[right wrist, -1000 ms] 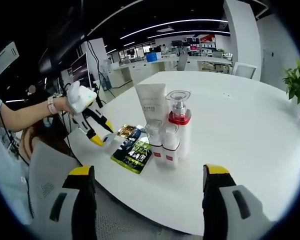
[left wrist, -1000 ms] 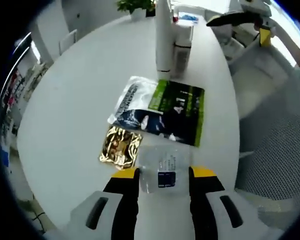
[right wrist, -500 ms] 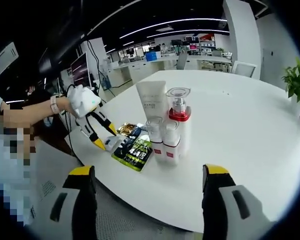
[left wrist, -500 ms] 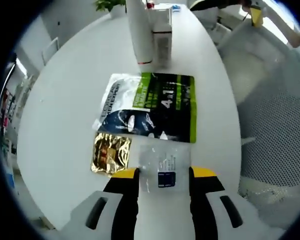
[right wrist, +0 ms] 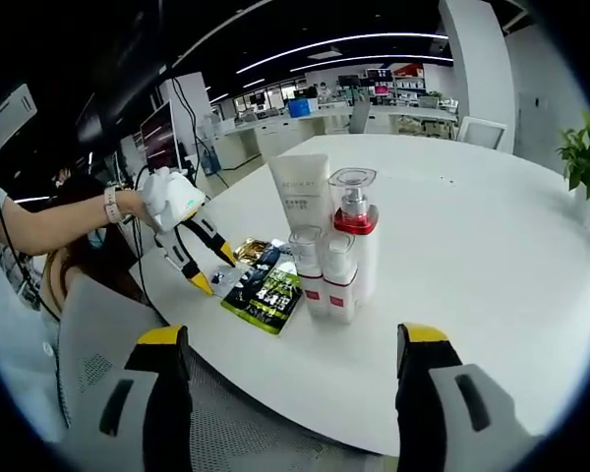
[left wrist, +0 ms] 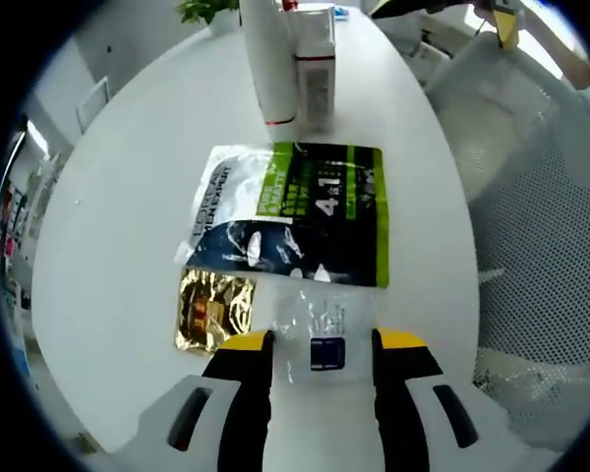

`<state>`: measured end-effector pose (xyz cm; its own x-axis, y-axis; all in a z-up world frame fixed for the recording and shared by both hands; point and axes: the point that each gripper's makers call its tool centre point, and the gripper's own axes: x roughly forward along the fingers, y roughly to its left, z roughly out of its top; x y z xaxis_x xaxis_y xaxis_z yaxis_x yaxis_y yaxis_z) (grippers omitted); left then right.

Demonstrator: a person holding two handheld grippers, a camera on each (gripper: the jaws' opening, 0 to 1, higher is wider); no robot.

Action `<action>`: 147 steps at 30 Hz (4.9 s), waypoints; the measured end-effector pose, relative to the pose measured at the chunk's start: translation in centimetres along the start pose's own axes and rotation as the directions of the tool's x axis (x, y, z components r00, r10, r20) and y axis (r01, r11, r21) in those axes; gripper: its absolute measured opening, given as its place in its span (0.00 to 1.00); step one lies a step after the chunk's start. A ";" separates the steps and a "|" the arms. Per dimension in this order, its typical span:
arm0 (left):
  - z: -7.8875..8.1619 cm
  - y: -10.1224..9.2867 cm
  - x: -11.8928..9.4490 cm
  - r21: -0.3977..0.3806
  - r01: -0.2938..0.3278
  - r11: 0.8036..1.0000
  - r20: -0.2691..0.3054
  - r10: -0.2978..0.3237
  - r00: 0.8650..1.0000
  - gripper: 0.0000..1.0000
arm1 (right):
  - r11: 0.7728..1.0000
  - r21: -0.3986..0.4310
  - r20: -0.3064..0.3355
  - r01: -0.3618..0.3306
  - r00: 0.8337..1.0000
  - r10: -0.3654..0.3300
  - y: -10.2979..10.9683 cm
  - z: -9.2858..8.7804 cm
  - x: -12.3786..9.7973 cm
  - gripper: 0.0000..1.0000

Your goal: Arrange the skincare products in the storage area until every visible bottle or jar stands upright without overlapping.

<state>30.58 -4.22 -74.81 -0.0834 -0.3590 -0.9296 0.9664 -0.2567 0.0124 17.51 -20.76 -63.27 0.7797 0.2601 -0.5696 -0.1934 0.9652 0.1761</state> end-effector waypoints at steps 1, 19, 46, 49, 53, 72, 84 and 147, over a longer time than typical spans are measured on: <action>0.0 0.0 0.0 0.003 -0.002 1.000 0.000 0.002 1.000 0.39 | 1.000 -0.002 -0.001 -0.001 1.000 0.001 0.0 0.0 0.0 0.87; 0.5 0.0 -1.5 -0.116 -0.050 0.992 0.109 0.063 0.992 0.51 | 1.000 -0.024 -0.012 -0.018 1.000 0.017 0.6 0.2 0.3 0.87; 1.2 -0.9 -8.8 -0.441 -0.187 0.878 0.338 0.355 0.872 0.75 | 0.999 -0.052 -0.029 -0.016 0.999 0.015 1.0 -0.3 0.6 0.89; 1.4 -0.7 -9.8 -0.478 -0.206 0.854 0.348 0.399 0.848 0.81 | 0.998 -0.059 -0.028 -0.015 1.000 0.013 0.9 0.0 0.6 0.90; 1.4 -0.6 -11.3 -0.531 -0.218 0.819 0.351 0.447 0.823 0.83 | 0.998 -0.063 -0.015 -0.003 1.000 0.002 0.7 0.4 0.5 0.92; 0.7 -2.1 -13.9 -0.686 -0.191 0.702 0.401 0.584 0.706 0.97 | 0.995 -0.102 -0.005 -0.009 1.000 0.008 1.2 1.5 0.9 0.98; -0.8 -2.3 -14.5 -0.720 -0.196 0.666 0.379 0.614 0.693 0.97 | 0.994 -0.104 0.017 0.017 1.000 -0.015 0.7 1.8 1.0 0.99; 0.2 -3.0 -13.5 -0.709 -0.151 0.689 0.408 0.576 0.708 0.97 | 0.995 -0.094 -0.040 0.014 0.999 -0.018 1.1 0.3 1.2 0.99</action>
<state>28.77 1.23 -62.21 0.3979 -0.7686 -0.5009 0.8505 0.5137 -0.1126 18.44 -19.43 -63.49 0.7585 0.2434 -0.6045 -0.2372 0.9671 0.0918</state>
